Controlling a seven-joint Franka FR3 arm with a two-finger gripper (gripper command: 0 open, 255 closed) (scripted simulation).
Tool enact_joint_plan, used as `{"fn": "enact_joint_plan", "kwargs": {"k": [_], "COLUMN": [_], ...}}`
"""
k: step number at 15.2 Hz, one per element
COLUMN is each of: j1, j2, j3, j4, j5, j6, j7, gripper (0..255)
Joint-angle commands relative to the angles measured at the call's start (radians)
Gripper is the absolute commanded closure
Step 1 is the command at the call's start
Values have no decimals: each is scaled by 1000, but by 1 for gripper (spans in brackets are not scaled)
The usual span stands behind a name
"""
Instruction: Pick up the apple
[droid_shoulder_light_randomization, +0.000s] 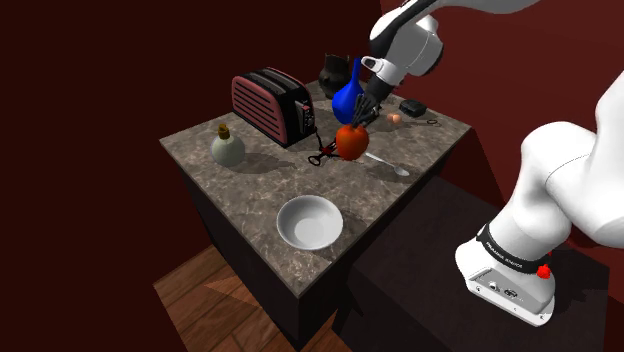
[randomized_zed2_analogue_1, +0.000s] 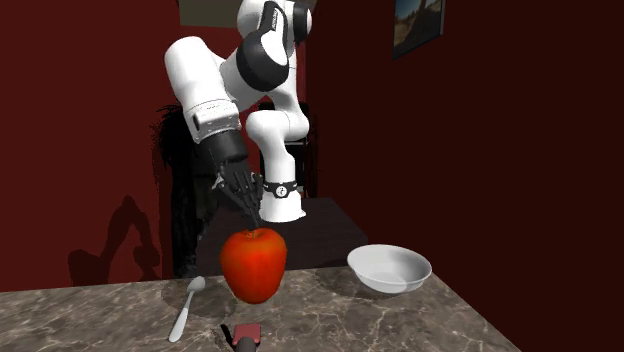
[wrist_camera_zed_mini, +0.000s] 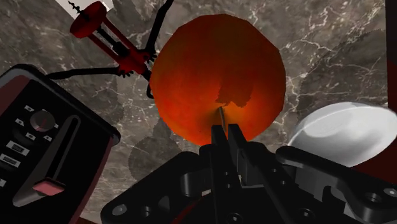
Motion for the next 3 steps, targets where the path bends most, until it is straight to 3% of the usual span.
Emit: {"fn": "enact_joint_plan", "kwargs": {"k": [1, 3], "j1": [5, 4], "j2": [-34, -36], "j3": [-8, -7], "j4": [2, 2], "j5": [-54, -59], "j6": [-6, -6], "j7": [43, 46], "gripper": [255, 255]}}
